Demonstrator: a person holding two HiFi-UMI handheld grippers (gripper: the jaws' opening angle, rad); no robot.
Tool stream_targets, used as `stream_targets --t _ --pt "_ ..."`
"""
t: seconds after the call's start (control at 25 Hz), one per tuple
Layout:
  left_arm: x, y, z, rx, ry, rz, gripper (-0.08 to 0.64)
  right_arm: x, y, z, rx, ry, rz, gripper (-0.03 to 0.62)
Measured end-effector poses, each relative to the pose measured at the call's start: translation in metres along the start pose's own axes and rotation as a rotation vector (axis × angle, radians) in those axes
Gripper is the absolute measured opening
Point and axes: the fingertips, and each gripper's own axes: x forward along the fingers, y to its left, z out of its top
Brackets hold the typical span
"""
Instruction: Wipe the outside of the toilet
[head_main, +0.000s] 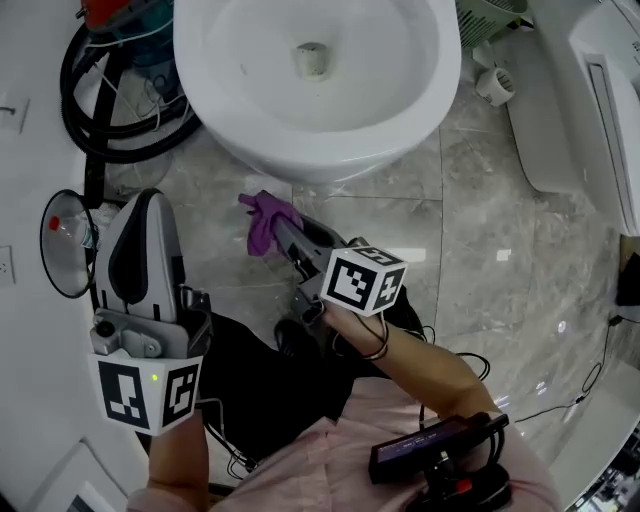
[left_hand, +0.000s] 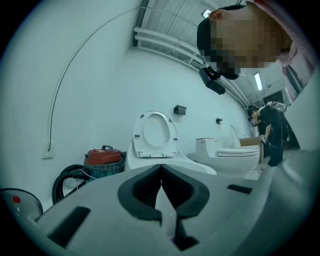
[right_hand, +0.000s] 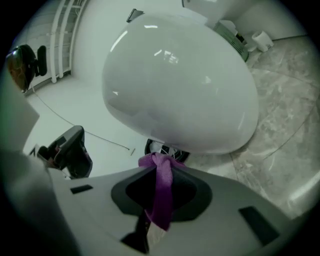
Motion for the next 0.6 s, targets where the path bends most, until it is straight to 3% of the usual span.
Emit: stream_targets --t 0.24,0.6 --pt "-0.009 0.017 -0.008 0.015 0.030 0.036 0.008 0.047 -0.014 -0.011 0.098 -0.046 0.020 0.066" --pt "-0.021 0.032 -0.013 0.025 0.058 0.083 0.008 0.081 -0.051 -0.028 0.127 -0.046 -0.032 0.066"
